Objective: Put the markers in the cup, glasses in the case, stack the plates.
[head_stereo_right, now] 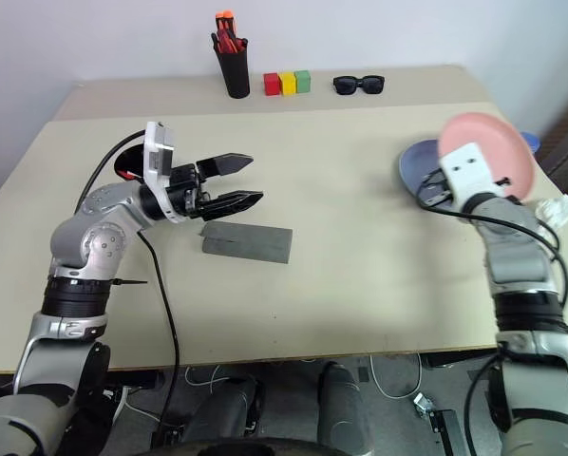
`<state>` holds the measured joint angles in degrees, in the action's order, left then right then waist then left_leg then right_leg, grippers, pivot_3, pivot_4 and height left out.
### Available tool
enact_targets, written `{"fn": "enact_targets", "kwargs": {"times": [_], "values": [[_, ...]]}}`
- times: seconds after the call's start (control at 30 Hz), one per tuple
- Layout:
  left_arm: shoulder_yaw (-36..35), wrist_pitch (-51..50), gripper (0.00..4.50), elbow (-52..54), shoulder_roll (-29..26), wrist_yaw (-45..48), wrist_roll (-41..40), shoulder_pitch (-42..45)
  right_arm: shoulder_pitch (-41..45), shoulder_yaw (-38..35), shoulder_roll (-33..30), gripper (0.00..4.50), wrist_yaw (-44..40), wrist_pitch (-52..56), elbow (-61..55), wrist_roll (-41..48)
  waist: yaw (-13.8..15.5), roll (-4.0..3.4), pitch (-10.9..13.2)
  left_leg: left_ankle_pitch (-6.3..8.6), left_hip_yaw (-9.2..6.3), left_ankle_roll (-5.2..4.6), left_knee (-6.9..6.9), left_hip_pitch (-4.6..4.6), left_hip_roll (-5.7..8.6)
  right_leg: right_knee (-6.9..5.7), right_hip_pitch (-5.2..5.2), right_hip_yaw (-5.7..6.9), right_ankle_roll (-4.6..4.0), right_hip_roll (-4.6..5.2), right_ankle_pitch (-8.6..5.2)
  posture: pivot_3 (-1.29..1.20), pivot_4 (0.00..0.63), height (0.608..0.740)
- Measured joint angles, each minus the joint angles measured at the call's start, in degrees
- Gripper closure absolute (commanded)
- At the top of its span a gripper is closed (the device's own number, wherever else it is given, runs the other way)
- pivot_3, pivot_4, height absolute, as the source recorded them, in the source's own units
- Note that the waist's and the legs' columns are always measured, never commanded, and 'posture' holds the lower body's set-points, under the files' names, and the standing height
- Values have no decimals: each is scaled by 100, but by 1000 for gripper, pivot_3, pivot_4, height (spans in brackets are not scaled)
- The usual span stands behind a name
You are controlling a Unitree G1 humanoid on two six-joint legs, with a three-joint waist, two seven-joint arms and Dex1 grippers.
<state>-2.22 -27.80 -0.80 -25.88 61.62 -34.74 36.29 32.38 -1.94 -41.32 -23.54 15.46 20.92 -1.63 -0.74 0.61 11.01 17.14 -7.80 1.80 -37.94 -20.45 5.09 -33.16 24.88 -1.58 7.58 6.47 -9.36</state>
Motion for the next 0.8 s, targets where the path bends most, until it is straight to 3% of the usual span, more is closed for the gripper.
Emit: {"fn": "enact_targets", "kwargs": {"times": [0.17,0.2,0.27,0.43,0.5,0.63,0.8], "values": [[-152,-172,0,326,-143,-213,-93,-304,311,473,1,4412,-1,-242,783,-503,7,-1,1,0,-1,0,0,-1,2,-1,2,0,-1,0,0,0,150,740],[-163,-198,0,381,-154,-256,-102,-331,355,508,-2,4129,-42,-276,935,-544,7,-1,1,0,0,0,0,-1,2,-1,1,0,-1,0,0,0,150,740],[-172,-206,0,442,-156,-318,-104,-361,391,341,55,3449,-227,-188,1033,-304,-6,-1,1,0,0,0,1,0,1,-1,1,0,-1,0,1,0,150,740],[-184,-214,0,446,-152,-373,-129,-389,477,82,98,849,-392,-270,880,10,-34,-2,1,0,0,-1,3,3,0,-3,1,0,0,-2,1,0,150,740],[-175,-214,0,425,-123,-364,-151,-360,482,-44,172,29,-381,-294,750,134,-28,-2,1,0,0,0,3,2,0,-3,1,0,0,-2,1,0,150,740],[-139,-207,0,399,-98,-330,-158,-204,595,-595,261,29,-87,-164,627,484,4,-2,1,0,0,0,1,0,2,-2,1,-1,0,0,1,0,150,740],[-132,-205,0,337,-95,-297,-159,-194,626,-1157,-112,29,809,-176,846,376,12,-2,1,1,0,-2,2,-2,3,0,1,0,-1,0,1,0,150,740]]}}
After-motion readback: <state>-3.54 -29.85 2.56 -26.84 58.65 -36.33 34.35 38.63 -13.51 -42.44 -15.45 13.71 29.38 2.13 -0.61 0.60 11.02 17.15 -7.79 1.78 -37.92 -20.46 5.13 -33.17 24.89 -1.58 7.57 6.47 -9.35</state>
